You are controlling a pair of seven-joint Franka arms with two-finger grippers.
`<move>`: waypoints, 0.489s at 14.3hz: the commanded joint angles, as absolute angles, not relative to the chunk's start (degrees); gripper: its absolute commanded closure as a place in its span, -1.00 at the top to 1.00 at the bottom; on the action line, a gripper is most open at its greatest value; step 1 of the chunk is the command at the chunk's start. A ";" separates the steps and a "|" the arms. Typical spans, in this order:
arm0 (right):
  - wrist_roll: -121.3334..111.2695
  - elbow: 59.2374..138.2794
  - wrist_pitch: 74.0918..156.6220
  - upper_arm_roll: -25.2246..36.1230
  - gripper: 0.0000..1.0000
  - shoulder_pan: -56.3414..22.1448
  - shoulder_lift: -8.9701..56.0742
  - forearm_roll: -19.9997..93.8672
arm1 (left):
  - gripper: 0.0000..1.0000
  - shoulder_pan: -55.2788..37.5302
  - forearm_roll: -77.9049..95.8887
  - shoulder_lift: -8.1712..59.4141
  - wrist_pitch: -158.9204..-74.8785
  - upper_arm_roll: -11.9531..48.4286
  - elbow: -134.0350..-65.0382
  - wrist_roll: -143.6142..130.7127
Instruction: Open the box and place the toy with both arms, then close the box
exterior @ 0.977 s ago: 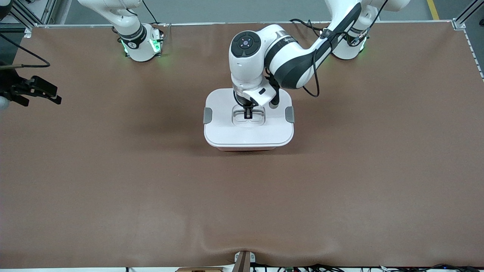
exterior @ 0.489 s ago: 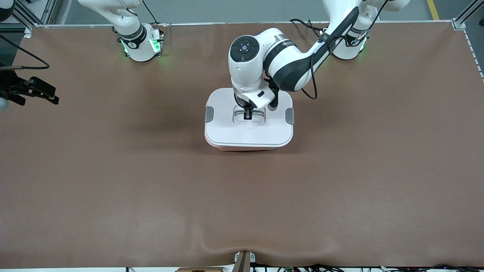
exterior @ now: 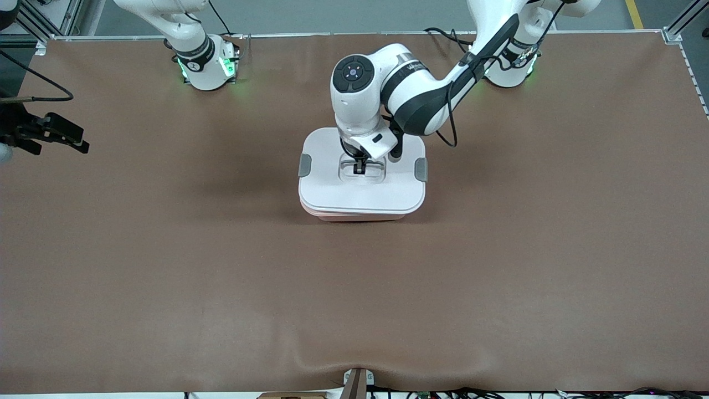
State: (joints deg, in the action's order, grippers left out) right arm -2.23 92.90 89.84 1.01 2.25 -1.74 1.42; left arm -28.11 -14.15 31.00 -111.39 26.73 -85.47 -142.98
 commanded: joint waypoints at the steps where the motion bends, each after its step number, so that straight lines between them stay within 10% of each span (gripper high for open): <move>1: 0.44 92.73 88.60 0.70 1.00 3.08 -2.20 2.46 | -1.00 -28.13 -14.94 31.20 -112.32 26.72 -85.25 -143.26; 7: 0.35 92.20 88.86 0.70 1.00 3.16 -1.93 2.37 | -1.00 -28.12 -15.29 31.38 -112.85 26.72 -85.25 -143.17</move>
State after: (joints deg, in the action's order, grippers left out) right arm -0.44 92.75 89.20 1.18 2.26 -1.75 1.44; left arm -28.09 -14.15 31.18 -111.89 26.62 -85.47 -142.98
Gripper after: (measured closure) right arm 0.000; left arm 0.930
